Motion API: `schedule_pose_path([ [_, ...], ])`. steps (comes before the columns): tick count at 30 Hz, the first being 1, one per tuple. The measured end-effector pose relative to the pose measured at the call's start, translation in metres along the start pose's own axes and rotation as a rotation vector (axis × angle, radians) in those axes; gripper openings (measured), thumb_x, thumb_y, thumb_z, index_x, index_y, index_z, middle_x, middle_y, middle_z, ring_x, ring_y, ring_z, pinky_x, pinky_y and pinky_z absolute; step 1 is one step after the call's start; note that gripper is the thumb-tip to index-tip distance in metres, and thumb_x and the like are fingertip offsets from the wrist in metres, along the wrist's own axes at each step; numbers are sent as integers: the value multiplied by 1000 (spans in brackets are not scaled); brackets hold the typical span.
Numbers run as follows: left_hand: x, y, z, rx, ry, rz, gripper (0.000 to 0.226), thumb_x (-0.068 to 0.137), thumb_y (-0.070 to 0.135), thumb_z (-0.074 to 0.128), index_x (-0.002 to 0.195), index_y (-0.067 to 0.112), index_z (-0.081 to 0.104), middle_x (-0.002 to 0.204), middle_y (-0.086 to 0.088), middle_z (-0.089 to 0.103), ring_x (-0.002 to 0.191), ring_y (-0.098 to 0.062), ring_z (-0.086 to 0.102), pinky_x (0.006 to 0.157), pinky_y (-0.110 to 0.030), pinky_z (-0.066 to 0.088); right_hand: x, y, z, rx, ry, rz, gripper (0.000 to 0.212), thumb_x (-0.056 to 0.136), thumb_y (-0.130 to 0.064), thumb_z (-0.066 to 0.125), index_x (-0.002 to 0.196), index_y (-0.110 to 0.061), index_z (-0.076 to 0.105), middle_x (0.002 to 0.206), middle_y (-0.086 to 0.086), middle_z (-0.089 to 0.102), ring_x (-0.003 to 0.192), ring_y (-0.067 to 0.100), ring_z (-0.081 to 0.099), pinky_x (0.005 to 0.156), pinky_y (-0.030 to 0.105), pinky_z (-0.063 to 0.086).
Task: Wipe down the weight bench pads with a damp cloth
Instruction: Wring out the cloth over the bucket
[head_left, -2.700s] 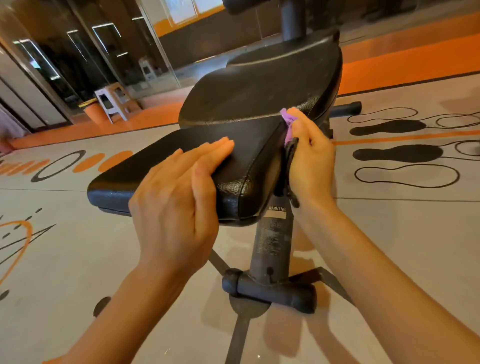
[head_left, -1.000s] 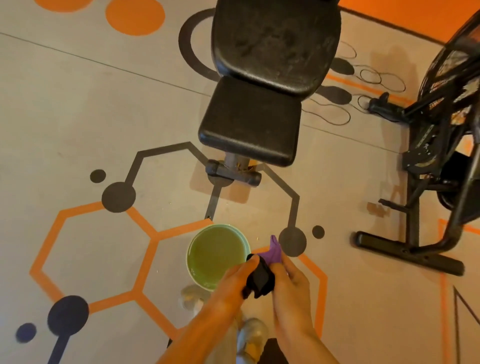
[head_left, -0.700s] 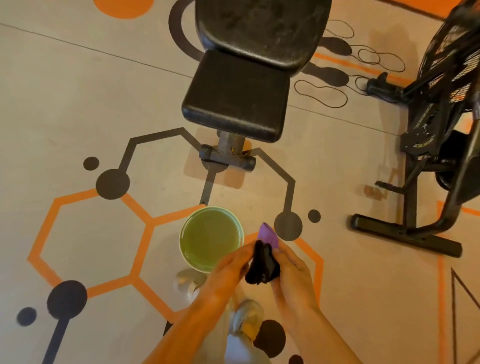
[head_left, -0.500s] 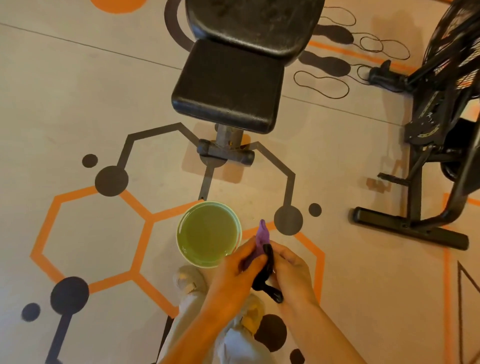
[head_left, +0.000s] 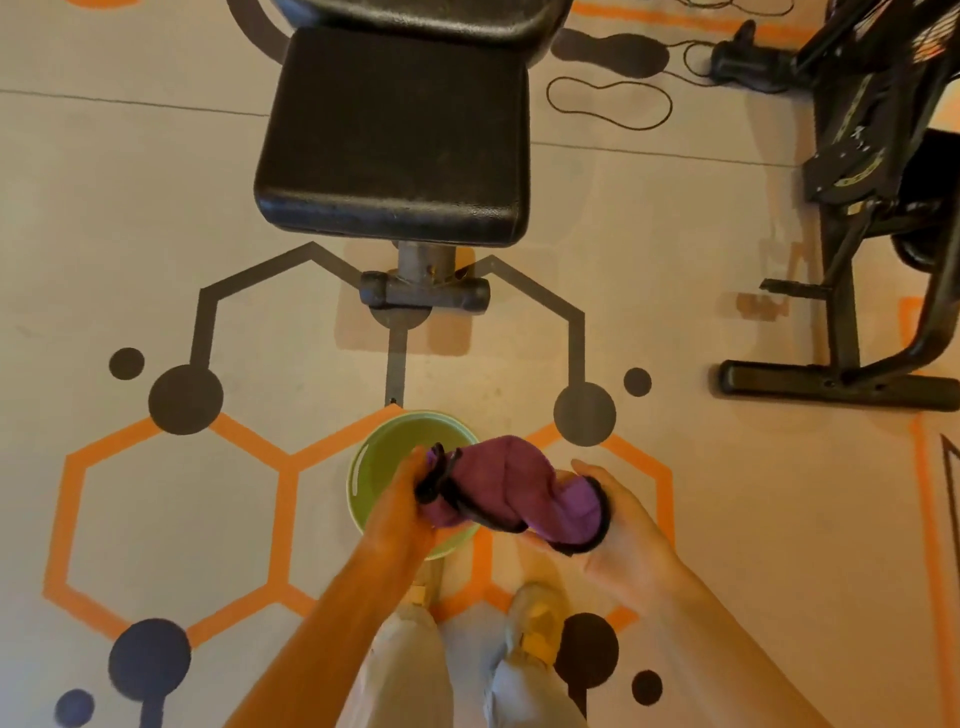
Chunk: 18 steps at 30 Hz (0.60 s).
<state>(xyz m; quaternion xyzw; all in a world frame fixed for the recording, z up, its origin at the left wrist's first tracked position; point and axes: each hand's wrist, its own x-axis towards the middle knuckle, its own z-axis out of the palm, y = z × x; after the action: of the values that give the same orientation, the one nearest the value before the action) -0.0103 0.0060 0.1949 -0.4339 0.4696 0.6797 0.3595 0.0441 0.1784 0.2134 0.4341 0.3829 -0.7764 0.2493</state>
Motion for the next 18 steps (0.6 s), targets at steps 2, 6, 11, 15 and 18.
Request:
schedule_pose_path([
  [2,20,3,-12,106,-68,-3,41,92,51,55,101,11,65,118,-15,66,85,-28,64,69,-30,61,19,1,-4,-29,-63,57,18,94,-23,59,105,-12,68,96,8,74,86,23,71,77,39,59],
  [6,62,0,-35,657,-83,142,31,83,0,71,102,19,57,90,6,64,63,4,68,59,-12,52,64,14,-15,-619,105,-18,28,81,1,70,104,-14,69,99,7,71,91,23,68,75,24,56],
  [11,113,-3,-54,761,-10,102,40,84,-12,63,115,13,57,113,-8,61,107,-33,60,85,-44,55,103,41,-43,-747,335,-41,15,84,1,66,91,-12,67,83,-6,62,73,3,56,55,12,45],
  [15,150,-20,-61,723,79,89,32,90,-7,60,108,17,48,97,-9,60,85,-31,62,60,-36,58,129,69,-58,-702,474,-32,15,82,4,65,89,-10,61,83,-1,57,74,14,53,57,20,42],
  [18,170,-34,-66,763,126,140,30,90,-2,62,105,17,44,98,-15,64,81,-34,66,71,-47,59,148,84,-70,-614,508,-46,25,80,12,58,74,-11,52,81,4,53,80,21,51,60,24,38],
])
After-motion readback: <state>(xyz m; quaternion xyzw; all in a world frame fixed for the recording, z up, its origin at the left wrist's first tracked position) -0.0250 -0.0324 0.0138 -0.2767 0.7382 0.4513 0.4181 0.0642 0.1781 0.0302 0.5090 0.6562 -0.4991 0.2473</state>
